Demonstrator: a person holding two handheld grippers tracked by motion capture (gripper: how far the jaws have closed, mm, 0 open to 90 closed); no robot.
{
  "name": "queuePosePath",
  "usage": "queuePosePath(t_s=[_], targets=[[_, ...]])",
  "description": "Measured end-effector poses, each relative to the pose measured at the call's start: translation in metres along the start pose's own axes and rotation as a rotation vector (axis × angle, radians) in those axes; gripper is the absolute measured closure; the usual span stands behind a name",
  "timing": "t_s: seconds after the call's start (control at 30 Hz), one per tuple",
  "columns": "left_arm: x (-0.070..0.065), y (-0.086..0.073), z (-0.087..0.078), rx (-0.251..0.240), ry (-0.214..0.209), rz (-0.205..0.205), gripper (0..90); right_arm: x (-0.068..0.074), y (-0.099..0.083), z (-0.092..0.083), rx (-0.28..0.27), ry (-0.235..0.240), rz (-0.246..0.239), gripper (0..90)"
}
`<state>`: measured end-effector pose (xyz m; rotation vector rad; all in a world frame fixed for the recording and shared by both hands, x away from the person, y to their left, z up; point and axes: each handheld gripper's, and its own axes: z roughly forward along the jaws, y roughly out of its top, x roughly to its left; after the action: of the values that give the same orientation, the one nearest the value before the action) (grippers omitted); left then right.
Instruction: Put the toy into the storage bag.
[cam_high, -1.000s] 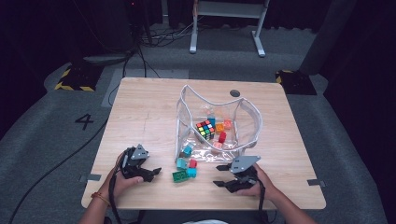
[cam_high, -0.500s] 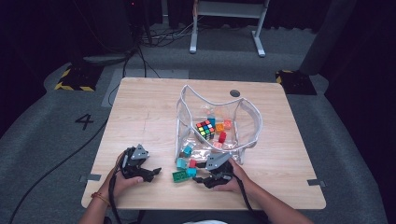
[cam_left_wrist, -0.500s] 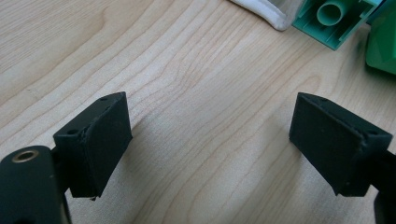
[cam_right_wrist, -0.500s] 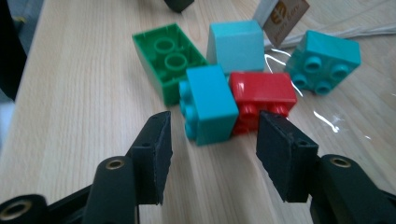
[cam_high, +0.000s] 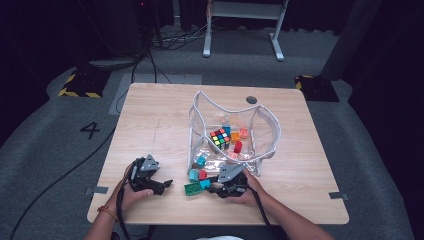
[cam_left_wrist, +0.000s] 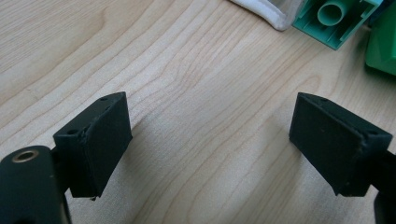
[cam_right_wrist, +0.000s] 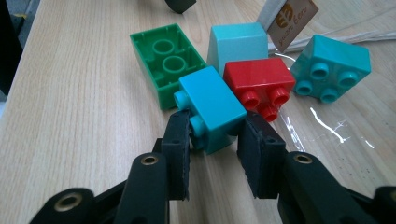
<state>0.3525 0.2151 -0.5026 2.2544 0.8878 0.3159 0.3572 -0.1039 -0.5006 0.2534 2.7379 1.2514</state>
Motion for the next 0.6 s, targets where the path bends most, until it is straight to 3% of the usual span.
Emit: queuePosePath(t_s=[0.2,0.43,0.6], targets=[[0.000,0.000,0.000,0.000,-0.003,-0.003,13.0,-0.001,-0.002,-0.006,-0.005,0.004,-0.007,65.1],[0.000,0.000,0.000,0.000,-0.003,-0.001,13.2,-0.002,-0.009,-0.027,-0.020,-0.025,-0.005,65.0],[0.000,0.000,0.000,0.000,-0.002,-0.002,13.2,-0.010,-0.022,-0.049,-0.036,-0.061,-0.010,65.1]])
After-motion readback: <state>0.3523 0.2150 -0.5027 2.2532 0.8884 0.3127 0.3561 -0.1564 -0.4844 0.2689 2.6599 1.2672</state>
